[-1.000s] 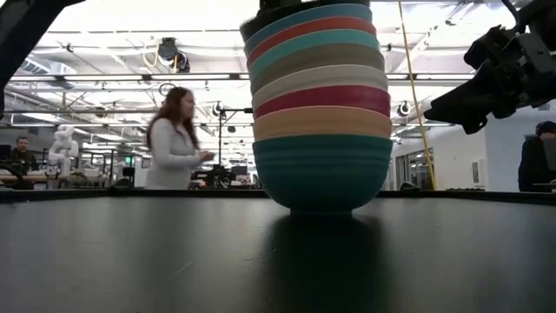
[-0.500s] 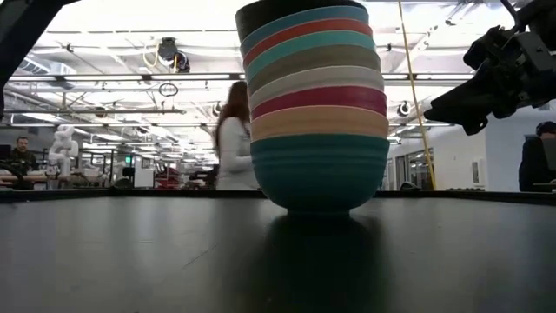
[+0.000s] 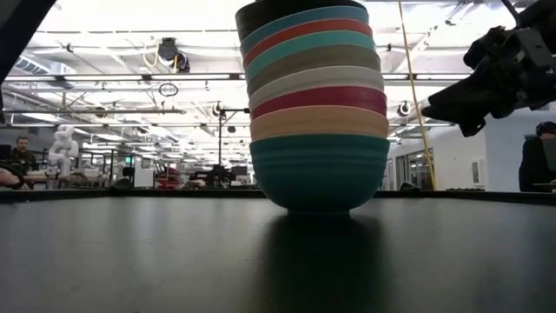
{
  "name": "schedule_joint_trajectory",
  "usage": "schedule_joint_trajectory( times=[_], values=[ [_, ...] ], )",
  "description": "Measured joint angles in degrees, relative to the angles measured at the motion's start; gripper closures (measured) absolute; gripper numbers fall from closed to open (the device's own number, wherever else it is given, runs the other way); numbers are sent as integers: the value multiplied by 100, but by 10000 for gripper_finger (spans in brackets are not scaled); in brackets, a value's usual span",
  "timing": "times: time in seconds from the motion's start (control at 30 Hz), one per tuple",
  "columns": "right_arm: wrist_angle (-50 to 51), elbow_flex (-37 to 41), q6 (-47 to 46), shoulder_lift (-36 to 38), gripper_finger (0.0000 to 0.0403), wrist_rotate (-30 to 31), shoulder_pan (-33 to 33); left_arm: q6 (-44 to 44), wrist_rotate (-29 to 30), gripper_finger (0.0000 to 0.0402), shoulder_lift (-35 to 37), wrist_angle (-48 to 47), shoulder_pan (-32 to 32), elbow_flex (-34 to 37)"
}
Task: Nest bowls inside each other
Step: Return to Home Position
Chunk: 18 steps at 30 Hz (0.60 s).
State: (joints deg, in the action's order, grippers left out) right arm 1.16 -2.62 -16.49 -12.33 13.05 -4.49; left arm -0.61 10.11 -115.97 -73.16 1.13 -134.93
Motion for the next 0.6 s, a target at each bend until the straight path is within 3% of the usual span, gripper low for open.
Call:
schedule_joint_trajectory(
  times=[0.2,0.47,0.6],
  values=[
    [-421,172,2,-42,252,-5,2,7,-88,293,-13,564,-57,258],
    [-521,174,75,-45,252,-21,0,726,-175,293,1,1749,-131,402],
    [-601,-11,222,-25,252,-277,-3,1083,-285,293,391,2026,-240,420]
  ],
)
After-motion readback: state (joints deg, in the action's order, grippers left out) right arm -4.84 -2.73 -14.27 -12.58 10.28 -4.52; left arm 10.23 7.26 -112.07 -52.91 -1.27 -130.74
